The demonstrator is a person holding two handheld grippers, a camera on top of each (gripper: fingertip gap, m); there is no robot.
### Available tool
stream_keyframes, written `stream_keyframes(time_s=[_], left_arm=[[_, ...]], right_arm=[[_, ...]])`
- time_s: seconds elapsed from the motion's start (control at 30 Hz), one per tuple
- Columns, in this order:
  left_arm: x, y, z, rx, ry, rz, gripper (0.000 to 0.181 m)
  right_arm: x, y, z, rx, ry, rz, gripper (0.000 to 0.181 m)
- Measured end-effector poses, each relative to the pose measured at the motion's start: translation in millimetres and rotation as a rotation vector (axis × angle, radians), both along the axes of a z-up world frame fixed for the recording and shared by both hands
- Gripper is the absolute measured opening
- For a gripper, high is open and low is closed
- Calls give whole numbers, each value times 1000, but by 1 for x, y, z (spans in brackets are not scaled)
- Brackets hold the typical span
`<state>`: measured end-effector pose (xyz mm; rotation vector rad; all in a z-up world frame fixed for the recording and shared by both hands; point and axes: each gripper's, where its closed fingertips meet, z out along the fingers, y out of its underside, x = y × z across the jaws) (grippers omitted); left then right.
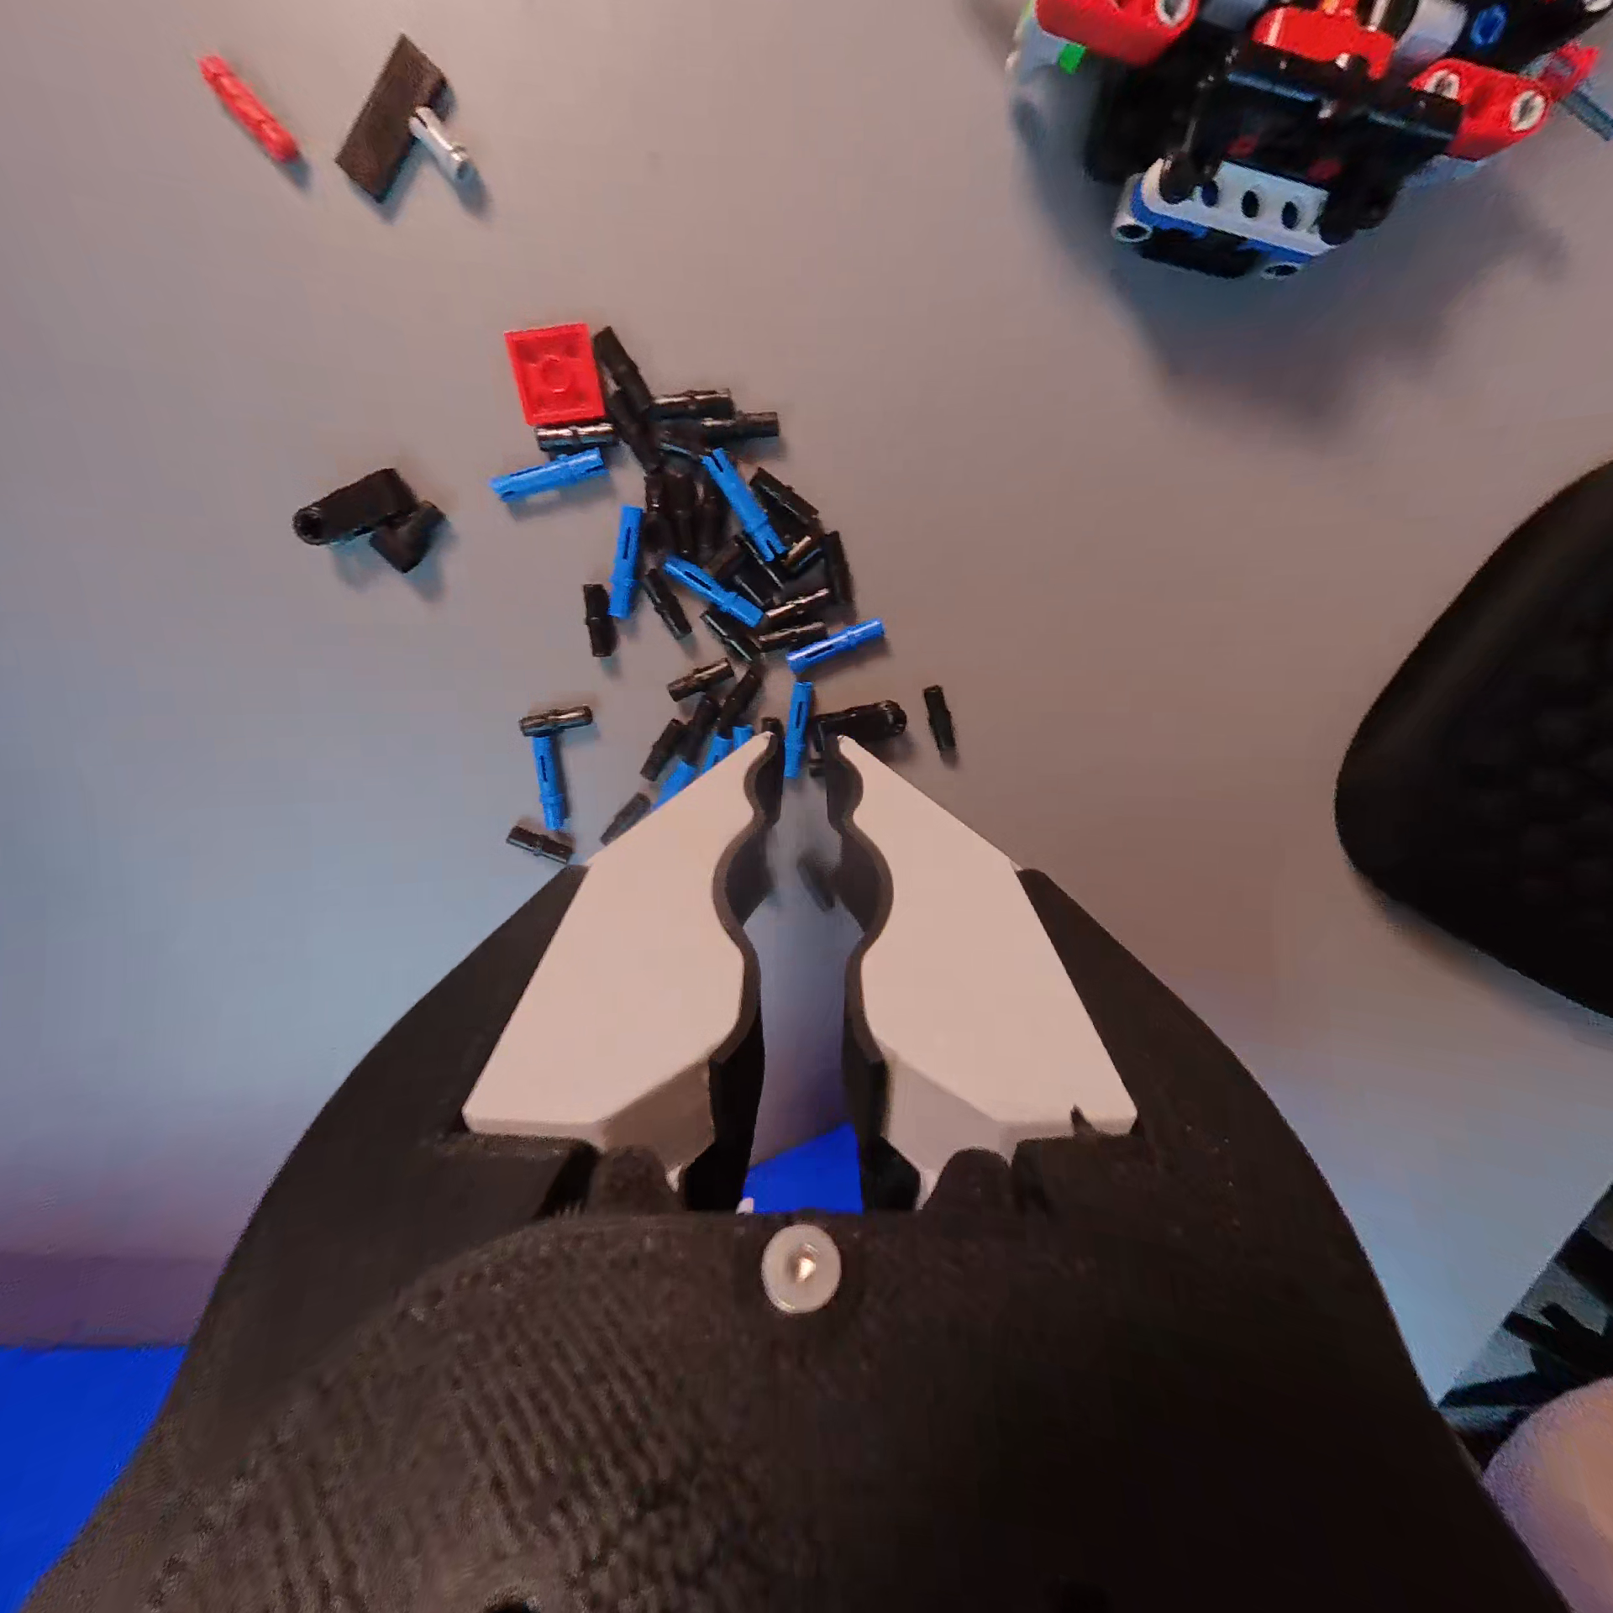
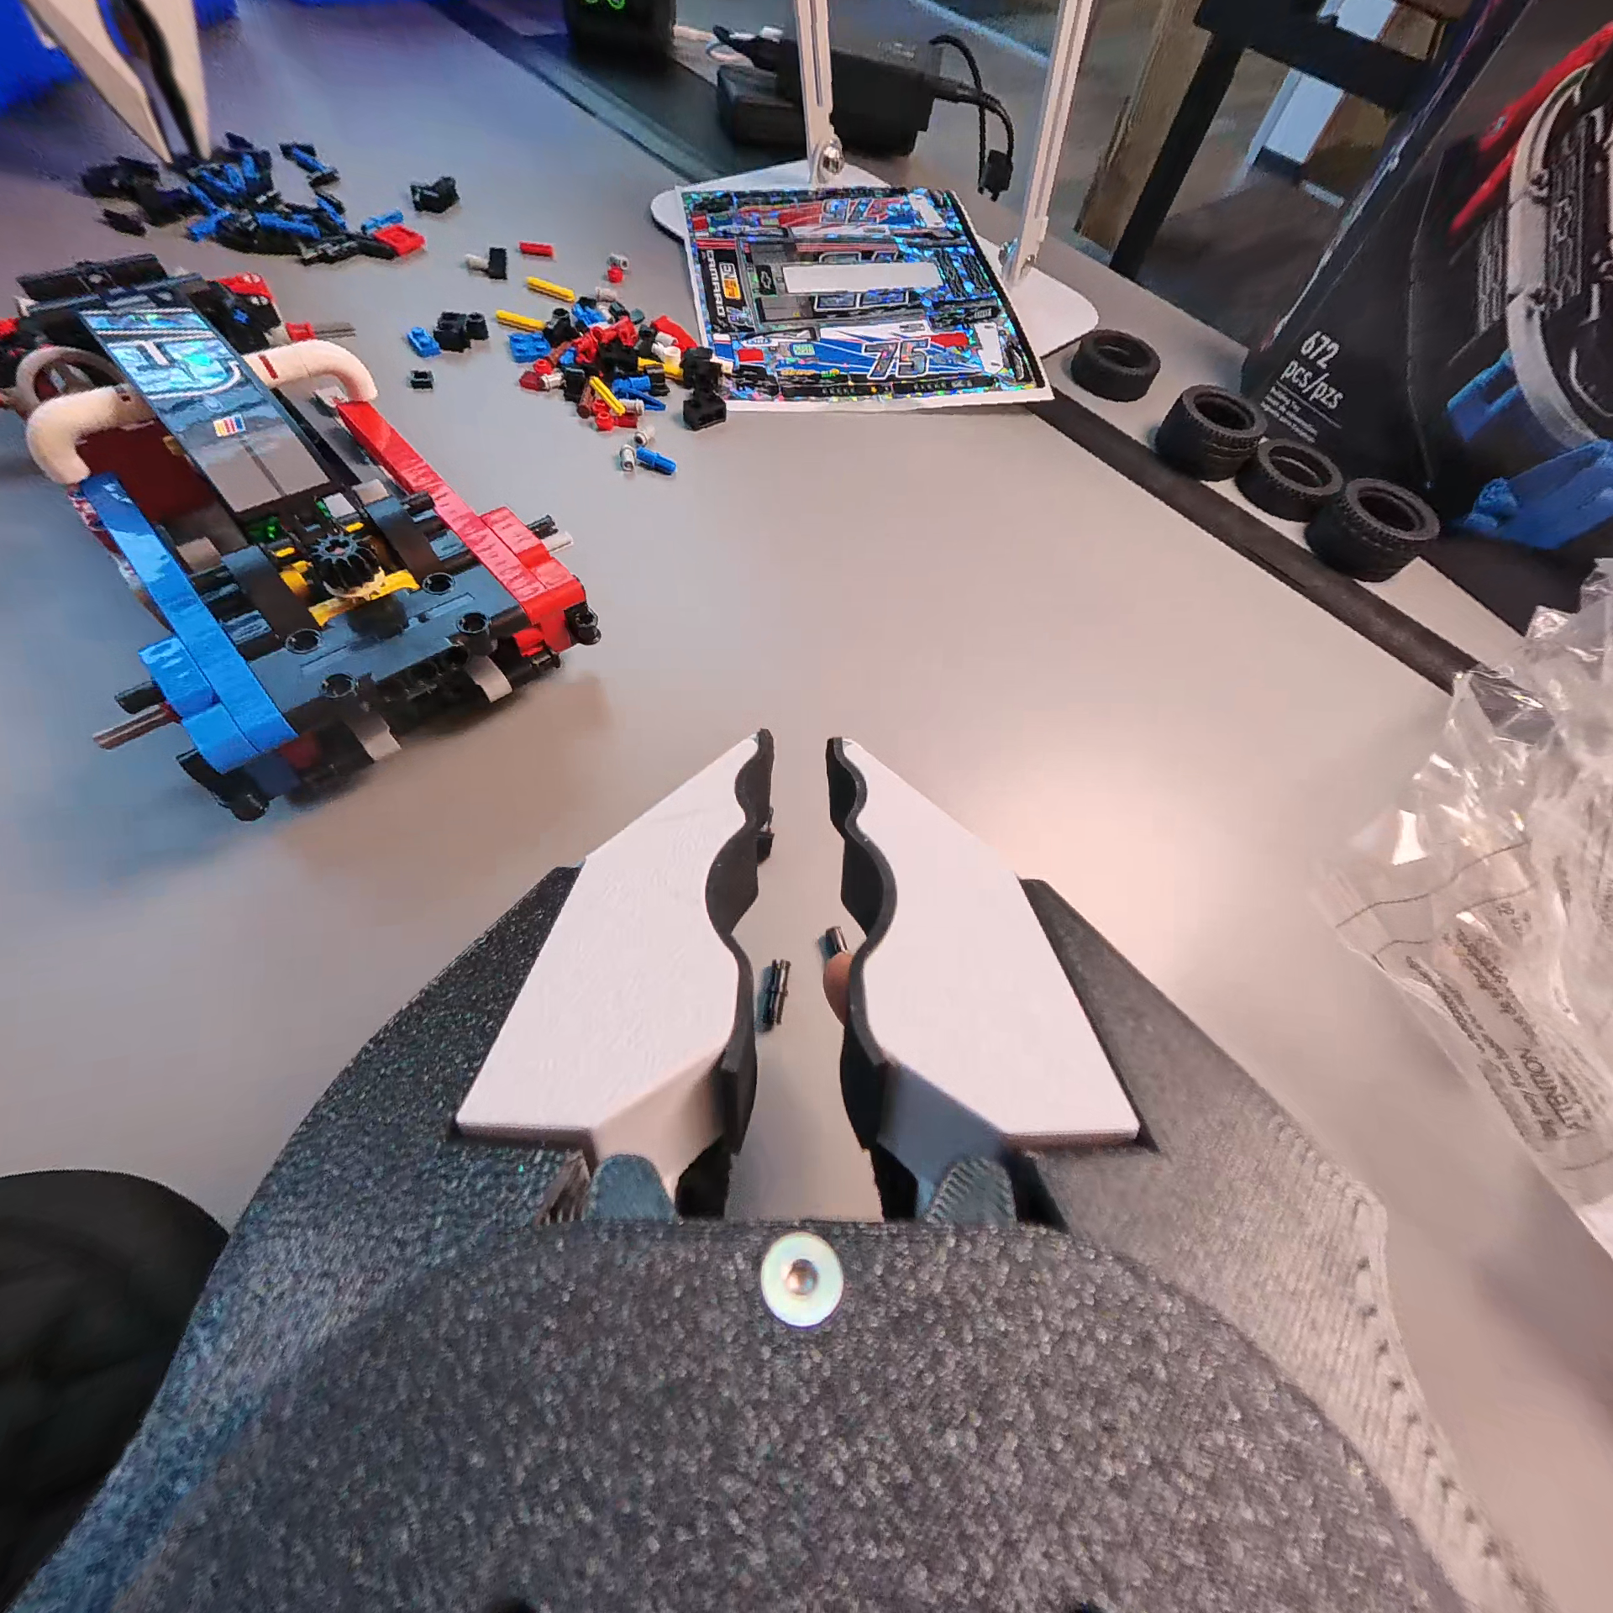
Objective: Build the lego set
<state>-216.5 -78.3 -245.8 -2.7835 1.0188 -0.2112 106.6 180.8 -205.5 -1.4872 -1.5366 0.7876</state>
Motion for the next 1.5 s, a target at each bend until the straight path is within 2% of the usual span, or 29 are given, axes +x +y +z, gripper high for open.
stream_keyframes(time_s=[0.3, 0.7, 1.03, 1.27, 1.4, 1.5], left_arm=[[-2, -46, -11, -195, 104, -68, 14], [0, -48, -9, -97, 202, -151, 10], [2, -47, -18, -116, 243, -198, 6], [3, -47, -18, -103, 241, -180, 5], [13, -36, -7, -17, 204, -142, 5], [48, -9, 30, 232, 19, -57, 5]], right_arm=[[-1, 0, 8, 40, 41, -3, 7], [0, 4, 14, 43, 69, -27, 5], [0, 3, 12, 43, 61, -26, 5], [0, 2, 11, 52, 52, -19, 5], [-1, -1, 17, 61, 73, -12, 5], [-4, -12, 32, 62, 121, 21, 6]])
